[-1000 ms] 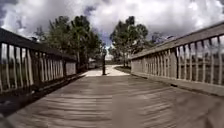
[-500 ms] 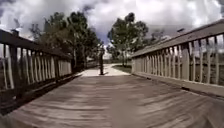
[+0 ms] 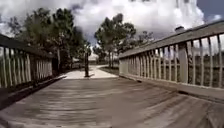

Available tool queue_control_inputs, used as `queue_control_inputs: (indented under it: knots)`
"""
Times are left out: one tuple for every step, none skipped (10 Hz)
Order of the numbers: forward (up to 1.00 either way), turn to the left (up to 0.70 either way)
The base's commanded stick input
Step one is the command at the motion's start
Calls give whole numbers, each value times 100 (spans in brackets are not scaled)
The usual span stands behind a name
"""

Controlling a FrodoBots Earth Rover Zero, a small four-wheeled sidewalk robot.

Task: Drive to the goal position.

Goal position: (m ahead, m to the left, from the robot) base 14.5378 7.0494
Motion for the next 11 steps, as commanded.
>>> queue_control_inputs:
  knots:
    - [85, 0]
    - [85, 0]
    - [85, 0]
    - [85, 0]
    - [85, 0]
    - [85, 0]
    - [85, 0]
    - [85, 0]
    - [85, 0]
    - [85, 0]
    - [85, 0]
